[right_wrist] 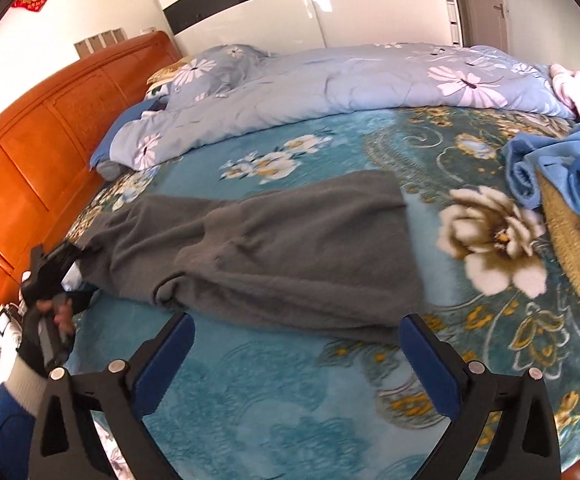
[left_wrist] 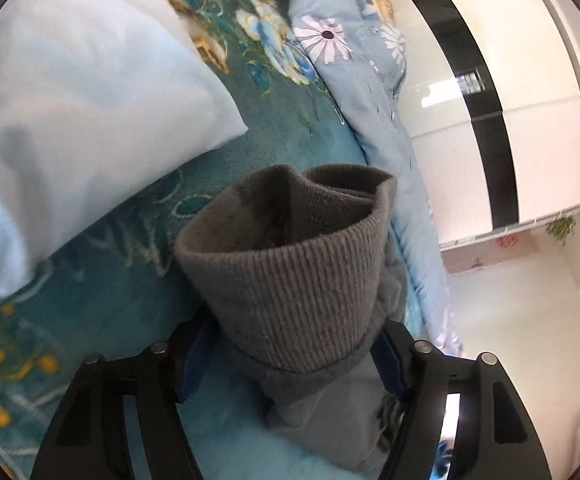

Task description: Fold clothes

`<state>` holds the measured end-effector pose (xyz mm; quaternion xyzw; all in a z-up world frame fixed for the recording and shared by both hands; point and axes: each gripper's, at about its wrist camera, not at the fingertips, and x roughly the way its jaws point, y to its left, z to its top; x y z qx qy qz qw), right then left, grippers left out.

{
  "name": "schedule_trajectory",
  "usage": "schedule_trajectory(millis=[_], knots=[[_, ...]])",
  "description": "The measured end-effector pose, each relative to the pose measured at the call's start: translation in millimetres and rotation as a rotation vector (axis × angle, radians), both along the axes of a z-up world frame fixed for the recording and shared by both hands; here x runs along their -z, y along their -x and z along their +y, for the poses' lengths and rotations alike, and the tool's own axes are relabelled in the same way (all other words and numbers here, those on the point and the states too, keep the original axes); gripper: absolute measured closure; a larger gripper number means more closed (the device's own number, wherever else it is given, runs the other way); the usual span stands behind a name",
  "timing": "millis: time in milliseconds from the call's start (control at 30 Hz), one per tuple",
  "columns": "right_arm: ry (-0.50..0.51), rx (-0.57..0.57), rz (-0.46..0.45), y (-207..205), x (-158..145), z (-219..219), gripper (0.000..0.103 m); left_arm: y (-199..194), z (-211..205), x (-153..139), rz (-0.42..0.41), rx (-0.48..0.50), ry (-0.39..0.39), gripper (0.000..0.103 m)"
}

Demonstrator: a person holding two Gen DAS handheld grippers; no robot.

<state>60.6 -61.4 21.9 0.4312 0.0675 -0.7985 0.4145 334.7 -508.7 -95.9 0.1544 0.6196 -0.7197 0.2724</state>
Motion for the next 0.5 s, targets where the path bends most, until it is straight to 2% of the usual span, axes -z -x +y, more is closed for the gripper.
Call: schedule_trajectory(millis=[100,200,233,267,333,367,433,500], knots=[[-0.022,-0.010,-0.015,-9.1,5.9,-7.5,0.000,5.3,-9.5,4.8,0.047,-0.031,-0.037,0.026],[-0.046,-0.021,-0.032,-15.7,12.1,-14.3,0.000,12.5,-16.6,6.0,0.093,-0.043,-0.039,0.027],[-0.051,-0.024,-0.033,-17.7,13.3,-15.8,0.000,15.0,-17.4,5.4,0.111,-0.051,-0.030,0.035],[-0.058,-0.028,-0.036,-19.1,14.4,-16.9,0.000,15.5,-18.6,5.1,0.114,-0.048,-0.027,0.053],[-0.070,-0.034,-0.039,-21.6,15.9,-18.5,0.000,16.6,-20.9,4.4,0.122,-0.042,-0.020,0.067],[-0.073,-0.036,-0.039,-22.4,16.5,-18.6,0.000,13.3,-21.1,3.5,0.155,-0.038,-0.015,0.075],[-0.076,-0.033,-0.038,-22.5,17.1,-17.0,0.000,4.6,-17.6,-4.3,0.239,-0.020,0.026,0.082],[-0.078,-0.024,-0.047,-20.4,18.9,-15.7,0.000,-5.4,-9.2,-16.6,0.328,0.005,0.095,0.082]])
